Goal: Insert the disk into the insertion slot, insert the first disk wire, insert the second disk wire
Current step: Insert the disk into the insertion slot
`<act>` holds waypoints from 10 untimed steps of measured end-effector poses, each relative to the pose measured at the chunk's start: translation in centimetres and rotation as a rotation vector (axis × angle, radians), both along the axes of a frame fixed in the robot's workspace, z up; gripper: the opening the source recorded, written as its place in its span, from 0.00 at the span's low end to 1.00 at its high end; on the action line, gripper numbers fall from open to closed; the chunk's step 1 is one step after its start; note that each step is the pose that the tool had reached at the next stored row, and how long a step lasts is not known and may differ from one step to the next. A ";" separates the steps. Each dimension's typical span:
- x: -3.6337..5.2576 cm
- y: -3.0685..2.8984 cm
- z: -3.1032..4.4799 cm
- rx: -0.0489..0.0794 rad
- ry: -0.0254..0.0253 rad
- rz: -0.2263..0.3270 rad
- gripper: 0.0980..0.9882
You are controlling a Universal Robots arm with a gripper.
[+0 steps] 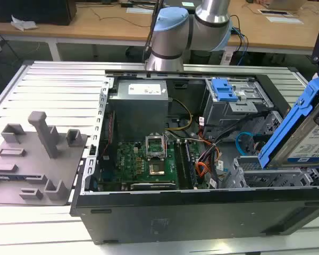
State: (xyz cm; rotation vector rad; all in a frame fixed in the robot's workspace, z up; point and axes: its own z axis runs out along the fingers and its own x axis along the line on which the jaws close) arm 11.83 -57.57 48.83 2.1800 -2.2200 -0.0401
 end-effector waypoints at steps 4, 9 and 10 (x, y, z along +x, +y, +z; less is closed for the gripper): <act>0.00 0.00 -0.59 0.000 0.0000 0.000 0.30; 0.00 0.00 -1.07 0.000 0.0000 0.000 0.30; 0.00 0.00 -1.17 0.000 0.0000 0.000 0.30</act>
